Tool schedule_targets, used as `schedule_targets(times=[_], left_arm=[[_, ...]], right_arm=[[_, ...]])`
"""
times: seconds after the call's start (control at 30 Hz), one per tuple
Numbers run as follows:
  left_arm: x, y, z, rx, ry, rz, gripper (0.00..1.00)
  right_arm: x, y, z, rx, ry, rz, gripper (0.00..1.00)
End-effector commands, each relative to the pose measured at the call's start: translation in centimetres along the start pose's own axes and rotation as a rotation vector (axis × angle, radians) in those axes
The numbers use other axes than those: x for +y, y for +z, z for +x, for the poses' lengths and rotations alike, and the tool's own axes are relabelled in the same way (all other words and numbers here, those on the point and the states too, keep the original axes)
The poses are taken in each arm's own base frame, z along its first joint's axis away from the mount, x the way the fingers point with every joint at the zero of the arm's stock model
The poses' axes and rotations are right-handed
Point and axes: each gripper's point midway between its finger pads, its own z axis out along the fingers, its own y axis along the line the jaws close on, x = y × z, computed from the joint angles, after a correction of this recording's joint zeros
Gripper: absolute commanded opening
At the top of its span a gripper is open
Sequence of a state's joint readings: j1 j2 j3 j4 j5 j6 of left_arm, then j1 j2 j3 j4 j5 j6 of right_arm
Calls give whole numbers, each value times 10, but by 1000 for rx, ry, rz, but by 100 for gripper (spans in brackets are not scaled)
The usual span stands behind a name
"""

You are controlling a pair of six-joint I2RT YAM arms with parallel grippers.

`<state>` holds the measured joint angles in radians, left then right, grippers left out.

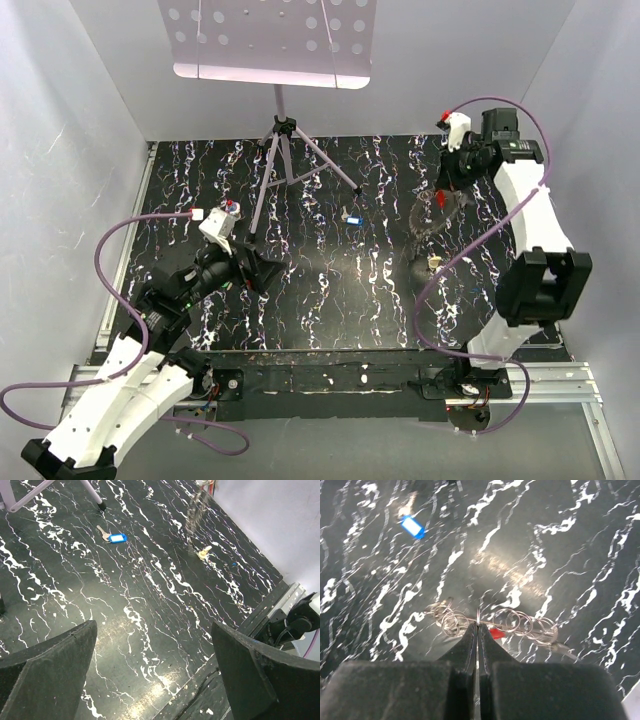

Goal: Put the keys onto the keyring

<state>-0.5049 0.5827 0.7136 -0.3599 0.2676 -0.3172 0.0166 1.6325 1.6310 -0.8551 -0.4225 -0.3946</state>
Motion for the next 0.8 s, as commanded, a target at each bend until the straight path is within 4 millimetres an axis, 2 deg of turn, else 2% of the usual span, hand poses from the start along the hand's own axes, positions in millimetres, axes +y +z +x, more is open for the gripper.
schedule_targets(times=[0.0,0.13,0.2,0.27,0.3,0.37,0.47,0.6,0.77], left_arm=[[5,-4,3,-9,-9,-25,98],[7,-7,6,-15,-22,-38,98],[8,-8,7,-16,-27,-44,98],[9,-9,7,-16,-26,-50,98],[10,-8,9,-11,-27,-54,98],[10,-7,9,-11,-26,-54,98],[10,-4,9,0,-27,-48,98],[9,-2,10,11,-31,-43,98],[9,-3,12,14,-36,-44,98]], right_arm=[[-44,25,-33,-51,-7,107,1],[-70,49,-40,-22,6,150,1],[-88,55,-36,14,2,208,1],[-98,58,-35,28,-5,241,1],[-116,53,-28,34,18,276,1],[-128,50,-22,37,30,293,1],[-140,49,-3,74,27,312,1],[-149,43,35,136,53,318,1],[-161,16,73,157,110,341,1]])
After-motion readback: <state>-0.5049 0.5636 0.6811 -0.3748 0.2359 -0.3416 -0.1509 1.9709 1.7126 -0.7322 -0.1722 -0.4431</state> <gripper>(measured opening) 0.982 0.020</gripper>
